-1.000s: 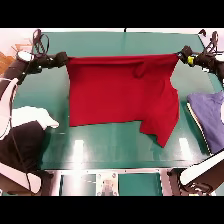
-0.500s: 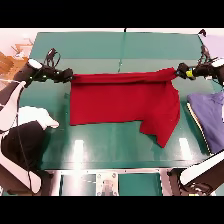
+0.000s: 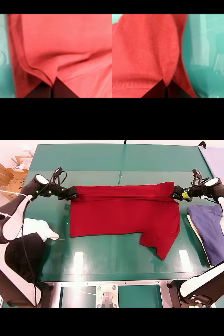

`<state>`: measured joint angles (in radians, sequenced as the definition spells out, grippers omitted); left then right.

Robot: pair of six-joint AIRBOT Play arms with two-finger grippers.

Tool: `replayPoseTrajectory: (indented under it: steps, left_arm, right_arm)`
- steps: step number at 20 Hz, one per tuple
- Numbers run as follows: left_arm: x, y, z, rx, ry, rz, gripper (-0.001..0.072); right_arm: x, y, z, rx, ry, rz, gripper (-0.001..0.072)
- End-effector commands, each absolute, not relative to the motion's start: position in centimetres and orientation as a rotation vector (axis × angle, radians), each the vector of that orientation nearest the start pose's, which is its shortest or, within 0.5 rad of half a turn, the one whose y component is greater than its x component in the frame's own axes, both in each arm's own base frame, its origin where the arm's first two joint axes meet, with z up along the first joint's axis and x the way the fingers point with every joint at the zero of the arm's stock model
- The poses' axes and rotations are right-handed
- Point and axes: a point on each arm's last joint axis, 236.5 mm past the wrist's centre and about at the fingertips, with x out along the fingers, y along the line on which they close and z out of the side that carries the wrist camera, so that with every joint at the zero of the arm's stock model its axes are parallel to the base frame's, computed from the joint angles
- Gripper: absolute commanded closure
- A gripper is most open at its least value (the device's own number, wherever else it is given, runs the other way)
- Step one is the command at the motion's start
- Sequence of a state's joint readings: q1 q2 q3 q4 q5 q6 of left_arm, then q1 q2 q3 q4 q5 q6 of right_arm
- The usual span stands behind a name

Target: Fold the shirts.

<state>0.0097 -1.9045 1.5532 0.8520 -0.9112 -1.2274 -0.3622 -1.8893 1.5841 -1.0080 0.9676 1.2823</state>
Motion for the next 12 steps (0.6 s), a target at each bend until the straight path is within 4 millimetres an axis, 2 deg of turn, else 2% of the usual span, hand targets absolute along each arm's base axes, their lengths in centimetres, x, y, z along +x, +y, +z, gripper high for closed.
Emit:
replayPoseTrajectory:
  steps: [1, 6, 7, 8, 9, 10, 12]
  left_arm:
    - [53.9, -12.1, -8.1, -0.43, 1.133, -0.401, 0.0682]
    - [54.3, -12.0, -7.9, -0.425, 1.117, -0.393, 0.0681]
    - [54.0, -12.1, -7.9, -0.426, 1.13, -0.402, 0.0679]
    - [53.4, -12.4, -7.9, -0.426, 1.154, -0.419, 0.0511]
    - [52.7, -12.4, -7.6, -0.435, 1.19, -0.431, 0.0217]
    - [52.0, -12.2, -6.9, -0.458, 1.236, -0.44, 0.0155]
    - [50.0, -11.3, -4.6, -0.498, 1.341, -0.486, 0.0155]
  right_arm:
    - [53.2, -9.0, -8.2, 0.519, 1.103, 0.048, 0.0688]
    - [53.2, -9.0, -8.2, 0.518, 1.102, 0.047, 0.0685]
    - [53.2, -9.0, -8.1, 0.518, 1.103, 0.048, 0.0608]
    - [53.1, -9.2, -7.9, 0.52, 1.103, 0.048, 0.0469]
    - [52.8, -9.5, -7.5, 0.524, 1.109, 0.052, 0.0414]
    - [52.4, -10.0, -6.7, 0.539, 1.119, 0.047, 0.0414]
    - [50.6, -12.5, -4.9, 0.551, 1.147, -0.007, 0.0412]
